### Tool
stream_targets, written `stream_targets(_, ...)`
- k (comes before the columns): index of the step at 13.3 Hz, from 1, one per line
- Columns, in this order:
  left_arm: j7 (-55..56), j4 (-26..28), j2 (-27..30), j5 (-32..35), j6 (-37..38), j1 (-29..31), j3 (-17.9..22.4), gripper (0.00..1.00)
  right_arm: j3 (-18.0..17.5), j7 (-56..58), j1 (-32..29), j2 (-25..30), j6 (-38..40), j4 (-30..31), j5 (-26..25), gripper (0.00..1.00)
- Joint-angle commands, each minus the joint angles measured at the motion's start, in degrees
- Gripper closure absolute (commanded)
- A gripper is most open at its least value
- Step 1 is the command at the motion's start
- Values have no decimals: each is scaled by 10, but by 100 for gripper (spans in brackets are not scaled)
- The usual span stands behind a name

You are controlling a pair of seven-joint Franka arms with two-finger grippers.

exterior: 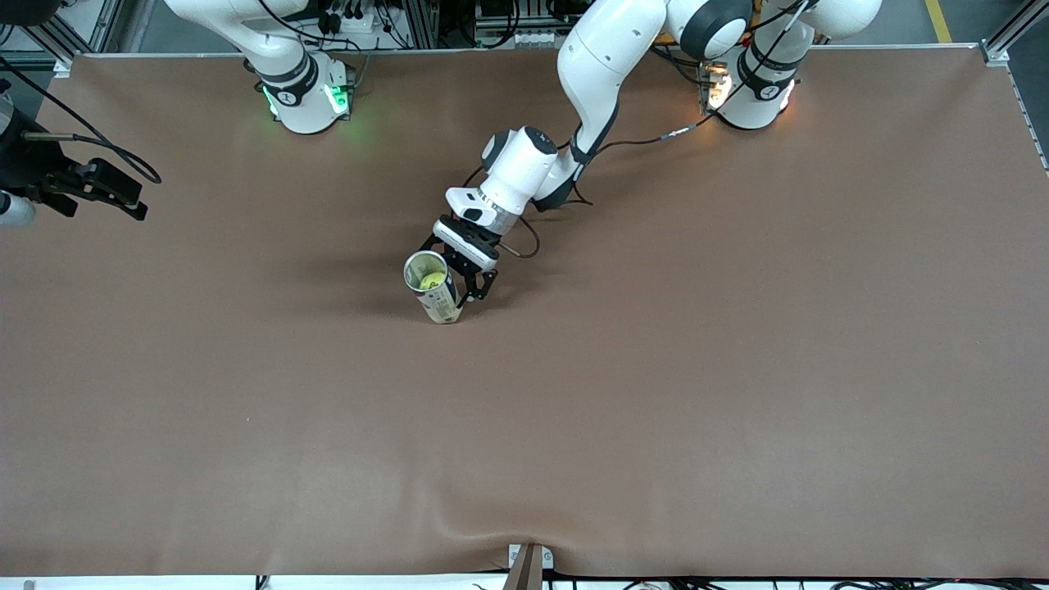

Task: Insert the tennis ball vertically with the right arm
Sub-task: 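Lower the upright can onto the table with the left gripper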

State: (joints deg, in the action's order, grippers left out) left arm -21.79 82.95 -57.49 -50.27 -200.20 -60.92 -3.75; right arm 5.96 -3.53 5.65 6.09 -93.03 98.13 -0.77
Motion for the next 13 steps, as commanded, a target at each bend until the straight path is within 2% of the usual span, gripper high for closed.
stream_targets(1, -8, 17, 12, -7, 10, -1, 5, 0, 0, 5, -1, -6, 11, -14, 3, 0)
stream_targets(13, -15, 35, 33, -26, 32, 2, 3, 0, 0, 4, 0, -6, 13, -14, 3, 0)
